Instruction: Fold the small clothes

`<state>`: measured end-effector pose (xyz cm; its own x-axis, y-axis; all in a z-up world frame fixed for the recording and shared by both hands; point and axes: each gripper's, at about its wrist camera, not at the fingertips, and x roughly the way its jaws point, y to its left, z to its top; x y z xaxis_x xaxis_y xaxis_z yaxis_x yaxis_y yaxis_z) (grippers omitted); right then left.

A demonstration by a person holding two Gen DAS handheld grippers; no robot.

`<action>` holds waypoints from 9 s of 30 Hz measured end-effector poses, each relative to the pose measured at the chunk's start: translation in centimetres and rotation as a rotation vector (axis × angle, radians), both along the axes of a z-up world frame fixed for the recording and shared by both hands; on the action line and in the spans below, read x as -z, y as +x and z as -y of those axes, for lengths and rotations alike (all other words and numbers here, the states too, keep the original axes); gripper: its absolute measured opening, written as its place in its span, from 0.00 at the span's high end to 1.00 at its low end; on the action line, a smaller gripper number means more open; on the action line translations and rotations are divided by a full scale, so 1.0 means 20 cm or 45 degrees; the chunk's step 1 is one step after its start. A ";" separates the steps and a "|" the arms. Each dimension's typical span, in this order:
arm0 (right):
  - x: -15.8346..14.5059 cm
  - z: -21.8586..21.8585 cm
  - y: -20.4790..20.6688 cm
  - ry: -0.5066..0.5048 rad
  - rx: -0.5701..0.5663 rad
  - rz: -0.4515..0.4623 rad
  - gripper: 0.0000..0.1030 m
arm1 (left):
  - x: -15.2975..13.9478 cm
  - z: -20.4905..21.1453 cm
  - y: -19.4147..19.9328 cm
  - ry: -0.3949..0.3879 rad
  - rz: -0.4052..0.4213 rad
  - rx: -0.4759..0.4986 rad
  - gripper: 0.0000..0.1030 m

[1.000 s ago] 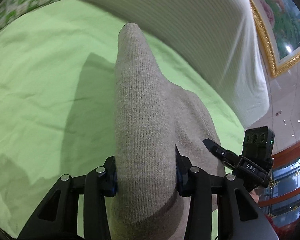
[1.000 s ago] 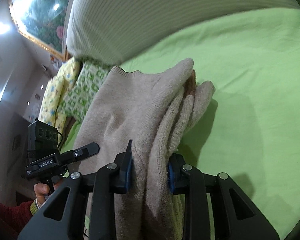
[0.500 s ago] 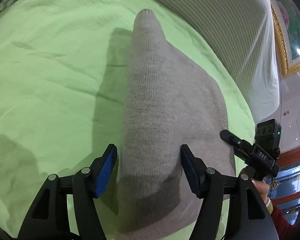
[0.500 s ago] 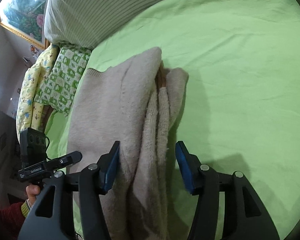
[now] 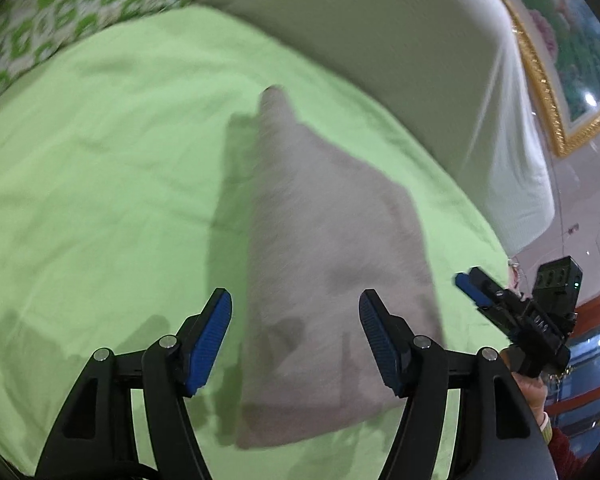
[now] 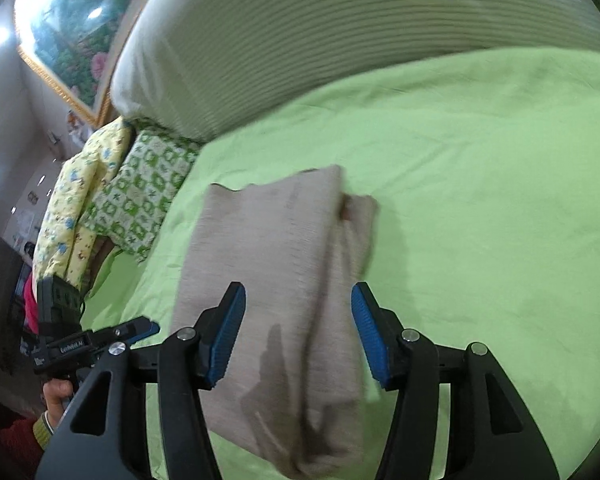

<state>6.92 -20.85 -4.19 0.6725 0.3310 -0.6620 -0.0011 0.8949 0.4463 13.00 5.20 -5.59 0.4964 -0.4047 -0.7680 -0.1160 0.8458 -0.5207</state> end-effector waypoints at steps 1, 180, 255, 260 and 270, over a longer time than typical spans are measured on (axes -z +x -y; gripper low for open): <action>-0.01 -0.04 0.04 -0.009 -0.020 0.005 0.48 | -0.02 0.03 0.04 0.005 0.020 0.014 0.35; 0.23 -0.43 -0.63 -0.445 -0.033 0.123 0.04 | 0.00 0.49 -0.73 0.778 0.193 -0.011 0.14; 0.18 -0.39 -0.59 -0.414 0.008 0.140 0.04 | -0.03 0.51 -0.68 0.772 0.189 0.014 0.13; 0.18 -0.38 -0.59 -0.411 0.009 0.143 0.04 | -0.03 0.52 -0.68 0.773 0.187 0.011 0.13; 0.18 -0.38 -0.59 -0.410 0.010 0.140 0.04 | -0.03 0.52 -0.68 0.781 0.184 0.002 0.13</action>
